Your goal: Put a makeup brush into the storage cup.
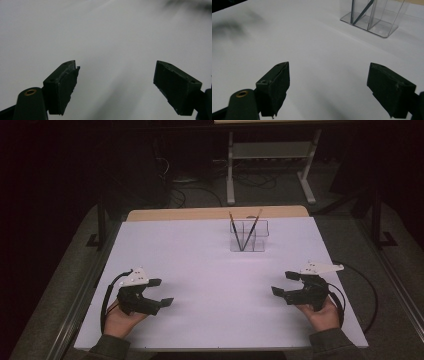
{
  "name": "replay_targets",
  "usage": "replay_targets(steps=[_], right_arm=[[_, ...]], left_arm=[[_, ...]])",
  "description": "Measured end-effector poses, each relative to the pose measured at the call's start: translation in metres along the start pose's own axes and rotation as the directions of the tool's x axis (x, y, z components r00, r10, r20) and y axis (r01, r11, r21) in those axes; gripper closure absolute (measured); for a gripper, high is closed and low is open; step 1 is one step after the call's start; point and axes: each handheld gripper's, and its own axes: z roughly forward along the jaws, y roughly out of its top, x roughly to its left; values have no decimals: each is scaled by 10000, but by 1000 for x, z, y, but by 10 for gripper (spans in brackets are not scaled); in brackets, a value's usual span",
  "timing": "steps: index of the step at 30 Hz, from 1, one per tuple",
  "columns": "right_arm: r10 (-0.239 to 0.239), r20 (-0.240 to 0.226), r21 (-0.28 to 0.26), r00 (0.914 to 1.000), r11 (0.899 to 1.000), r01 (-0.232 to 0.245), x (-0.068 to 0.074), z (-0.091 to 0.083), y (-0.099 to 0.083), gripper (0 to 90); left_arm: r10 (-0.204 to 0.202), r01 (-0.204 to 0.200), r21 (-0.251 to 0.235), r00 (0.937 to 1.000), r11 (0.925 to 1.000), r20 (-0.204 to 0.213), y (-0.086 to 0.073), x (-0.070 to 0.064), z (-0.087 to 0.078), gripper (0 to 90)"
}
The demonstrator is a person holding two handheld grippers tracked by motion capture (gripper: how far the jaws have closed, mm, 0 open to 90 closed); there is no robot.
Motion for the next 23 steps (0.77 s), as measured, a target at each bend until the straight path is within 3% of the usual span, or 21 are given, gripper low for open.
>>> replay_targets(steps=[23], right_arm=[[51,-27,-10,10000,10000,-51,0,0,-4,173]], left_arm=[[70,-71,115,9999,9999,92,-3,2,3,182]])
